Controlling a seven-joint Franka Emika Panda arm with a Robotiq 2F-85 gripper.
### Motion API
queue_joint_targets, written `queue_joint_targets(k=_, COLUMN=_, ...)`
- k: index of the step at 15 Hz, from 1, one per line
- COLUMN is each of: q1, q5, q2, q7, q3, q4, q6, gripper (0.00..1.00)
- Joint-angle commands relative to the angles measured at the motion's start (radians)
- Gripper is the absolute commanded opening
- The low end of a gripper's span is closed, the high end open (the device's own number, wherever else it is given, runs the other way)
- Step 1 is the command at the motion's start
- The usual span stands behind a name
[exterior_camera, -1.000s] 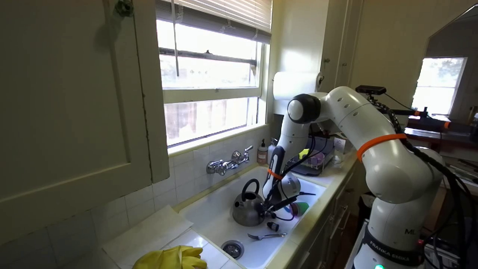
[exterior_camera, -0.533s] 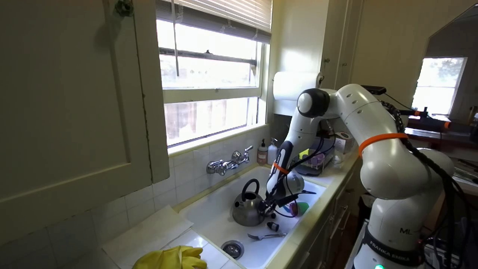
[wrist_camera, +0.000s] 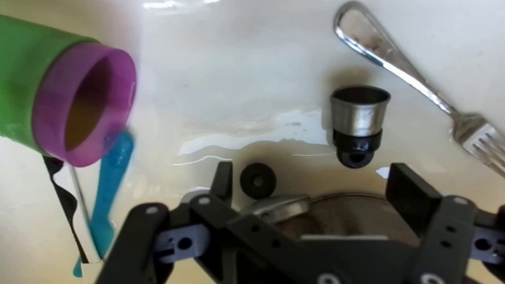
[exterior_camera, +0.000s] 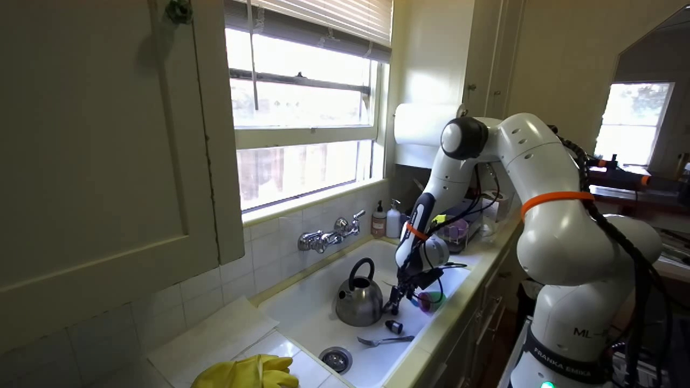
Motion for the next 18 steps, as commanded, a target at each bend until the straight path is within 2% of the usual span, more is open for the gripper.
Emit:
queue_joint_targets(k=1, q1=0.085, q5=-0.011, q2=0.002, q7=-0.021, q3=-0.092, q4=0.019, q6=-0.035, gripper=1.00)
queue_joint_targets(k=2, q1=0.043, q5=0.011, q2=-0.001, q7=-0.022, q3=-0.049, q4=0.004, q6=-0.008, gripper=1.00)
queue_joint_targets(k=4, q1=0.071, q5=0.007, q2=-0.001, q7=-0.021, q3=-0.077, q4=0.007, q6=-0.008, gripper=1.00)
queue_joint_targets(k=9, q1=0.079, q5=0.007, q2=-0.001, q7=-0.020, q3=-0.082, q4=0.009, q6=-0.009, gripper=1.00)
queue_joint_targets(k=10, q1=0.124, q5=0.004, q2=0.007, q7=0.000, q3=-0.126, q4=0.014, q6=0.012, gripper=1.00)
queue_joint_targets(k=12, q1=0.090, q5=-0.012, q2=0.024, q7=-0.039, q3=-0.104, q4=0.023, q6=0.030, gripper=1.00)
queue_joint_targets(k=13, q1=0.103, q5=-0.017, q2=0.033, q7=-0.042, q3=-0.118, q4=0.029, q6=0.041, gripper=1.00)
queue_joint_targets(k=14, q1=0.059, q5=-0.024, q2=0.043, q7=-0.072, q3=-0.079, q4=0.036, q6=0.038, gripper=1.00)
queue_joint_targets(k=15, q1=0.046, q5=-0.031, q2=0.056, q7=-0.092, q3=-0.069, q4=0.046, q6=0.035, gripper=1.00)
queue_joint_targets(k=18, q1=0.046, q5=-0.048, q2=0.093, q7=-0.130, q3=-0.076, q4=0.075, q6=0.041, gripper=1.00)
